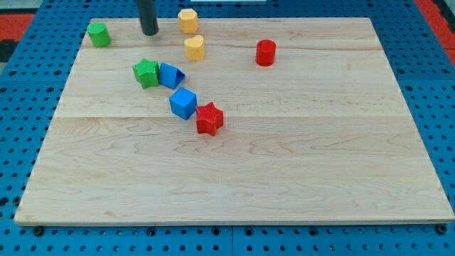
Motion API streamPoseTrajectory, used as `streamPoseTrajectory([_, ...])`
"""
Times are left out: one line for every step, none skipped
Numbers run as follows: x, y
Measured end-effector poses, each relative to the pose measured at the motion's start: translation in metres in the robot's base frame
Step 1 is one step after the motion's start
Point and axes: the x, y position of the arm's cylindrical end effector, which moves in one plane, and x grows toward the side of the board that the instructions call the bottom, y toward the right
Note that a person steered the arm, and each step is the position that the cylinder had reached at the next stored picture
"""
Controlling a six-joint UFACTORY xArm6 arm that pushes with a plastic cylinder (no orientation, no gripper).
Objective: Move your arm towards the center left
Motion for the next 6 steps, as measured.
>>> streamPoseTrajectory([-0.020,0.002])
streamPoseTrajectory([-0.021,0.008])
streamPoseTrajectory([-0.015,0.062])
streamPoseTrajectory([0.023,0.076])
streamPoseTrajectory([0.039,0.032])
streamPoseTrajectory([0.064,-0.009])
